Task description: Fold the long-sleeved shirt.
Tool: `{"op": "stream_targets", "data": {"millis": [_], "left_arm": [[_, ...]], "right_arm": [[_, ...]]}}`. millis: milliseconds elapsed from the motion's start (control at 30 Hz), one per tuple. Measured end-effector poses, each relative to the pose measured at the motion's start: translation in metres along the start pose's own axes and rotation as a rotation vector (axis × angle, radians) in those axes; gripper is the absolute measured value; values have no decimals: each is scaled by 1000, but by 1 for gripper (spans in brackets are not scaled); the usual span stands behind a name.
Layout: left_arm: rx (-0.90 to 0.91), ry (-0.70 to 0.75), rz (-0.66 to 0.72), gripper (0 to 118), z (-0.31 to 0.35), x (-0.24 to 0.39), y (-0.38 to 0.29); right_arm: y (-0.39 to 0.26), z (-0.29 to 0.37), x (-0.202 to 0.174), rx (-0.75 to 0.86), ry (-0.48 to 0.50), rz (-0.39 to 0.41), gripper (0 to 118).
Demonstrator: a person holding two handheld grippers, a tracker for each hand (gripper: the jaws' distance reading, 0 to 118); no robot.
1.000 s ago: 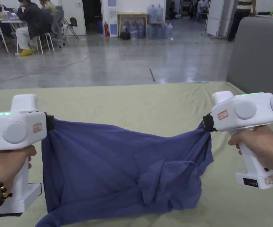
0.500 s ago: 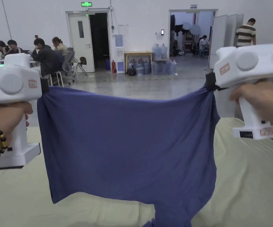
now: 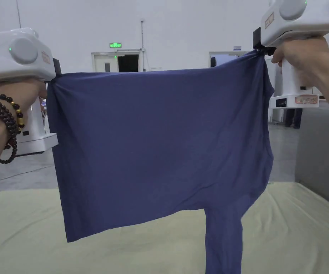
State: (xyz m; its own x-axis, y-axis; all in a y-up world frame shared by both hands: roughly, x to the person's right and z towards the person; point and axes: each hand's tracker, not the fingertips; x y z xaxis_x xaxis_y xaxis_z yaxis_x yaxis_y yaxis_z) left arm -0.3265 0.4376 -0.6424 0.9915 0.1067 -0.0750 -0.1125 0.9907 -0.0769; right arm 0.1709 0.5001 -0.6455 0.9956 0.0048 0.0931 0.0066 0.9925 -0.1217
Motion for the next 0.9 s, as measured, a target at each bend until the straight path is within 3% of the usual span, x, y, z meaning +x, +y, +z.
{"op": "stream_targets", "data": {"millis": [167,267,567,900], "left_arm": [[19,-7,-44,1,-5,7,-1],[-12,-13,-28,1,-13,8,-24],[-112,-12,-33,1,-25,4,-103],[-152,-49,-7,1,70,-23,-137]], "right_arm": [[-9,-7,7,2,-12,-7,5],[-34,-20,10,-29,10,-63,5],[-125,-50,14,-154,32,-61,5],[-158,53,23,-177,93,-66,5]]}}
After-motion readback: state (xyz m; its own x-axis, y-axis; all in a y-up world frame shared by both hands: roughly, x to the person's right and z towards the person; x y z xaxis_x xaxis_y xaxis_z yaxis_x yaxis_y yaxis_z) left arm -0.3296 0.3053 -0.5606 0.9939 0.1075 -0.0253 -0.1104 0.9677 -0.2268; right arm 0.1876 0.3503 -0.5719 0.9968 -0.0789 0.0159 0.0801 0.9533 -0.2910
